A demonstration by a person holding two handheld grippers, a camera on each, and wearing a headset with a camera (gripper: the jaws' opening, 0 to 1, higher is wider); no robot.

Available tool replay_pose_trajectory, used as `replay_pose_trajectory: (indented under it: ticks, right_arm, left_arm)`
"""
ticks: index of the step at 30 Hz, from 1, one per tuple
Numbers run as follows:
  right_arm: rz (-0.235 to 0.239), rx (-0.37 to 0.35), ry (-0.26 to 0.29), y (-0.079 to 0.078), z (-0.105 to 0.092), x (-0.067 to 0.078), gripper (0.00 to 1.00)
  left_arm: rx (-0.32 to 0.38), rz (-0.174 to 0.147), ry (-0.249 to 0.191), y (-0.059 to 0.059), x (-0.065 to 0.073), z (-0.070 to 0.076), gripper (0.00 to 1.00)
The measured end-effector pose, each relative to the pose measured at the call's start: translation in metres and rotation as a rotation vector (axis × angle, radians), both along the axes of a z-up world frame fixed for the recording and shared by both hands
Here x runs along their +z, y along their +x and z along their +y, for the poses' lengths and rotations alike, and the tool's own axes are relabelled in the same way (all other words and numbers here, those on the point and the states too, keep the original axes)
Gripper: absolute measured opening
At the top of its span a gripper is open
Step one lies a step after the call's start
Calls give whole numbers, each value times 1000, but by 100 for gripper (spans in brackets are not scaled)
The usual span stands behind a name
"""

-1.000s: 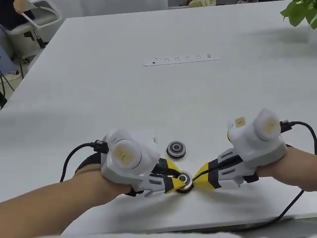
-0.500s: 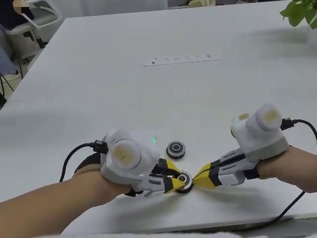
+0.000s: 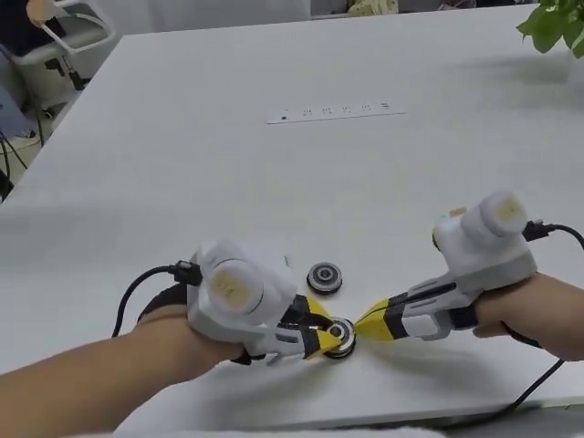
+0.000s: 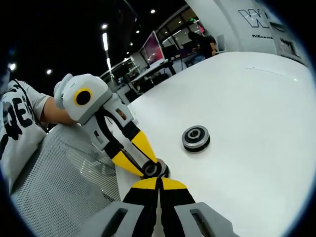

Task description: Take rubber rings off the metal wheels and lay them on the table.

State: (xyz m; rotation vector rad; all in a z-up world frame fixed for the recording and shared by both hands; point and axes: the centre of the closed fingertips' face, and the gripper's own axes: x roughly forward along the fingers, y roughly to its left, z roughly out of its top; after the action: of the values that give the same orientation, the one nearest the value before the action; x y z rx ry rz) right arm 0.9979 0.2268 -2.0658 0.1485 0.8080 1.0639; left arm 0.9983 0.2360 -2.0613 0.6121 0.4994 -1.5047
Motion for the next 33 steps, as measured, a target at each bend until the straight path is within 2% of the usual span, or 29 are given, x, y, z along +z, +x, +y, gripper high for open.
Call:
replay_pose_trajectory:
  ticks: [17, 19, 20, 21, 22, 25, 33]
  right_arm:
    - [18, 4, 42, -2, 11, 8, 0]
    - [13, 15, 62, -2, 15, 11, 0]
    - [22, 47, 126, -7, 25, 20, 0]
    - [11, 32, 94, -5, 23, 18, 0]
    - [-36, 71, 40, -4, 22, 13, 0]
    - [-19, 52, 57, -5, 22, 14, 0]
    - [-37, 18, 46, 1, 8, 11, 0]
  left_arm:
    - [15, 0, 12, 1, 0, 0, 6]
    - [16, 1, 12, 1, 0, 0, 6]
    - [16, 0, 11, 1, 0, 0, 6]
    - [16, -1, 11, 1, 0, -1, 6]
    - [16, -1, 12, 1, 0, -1, 6]
    - [19, 3, 9, 1, 0, -1, 7]
    - [19, 3, 7, 1, 0, -1, 7]
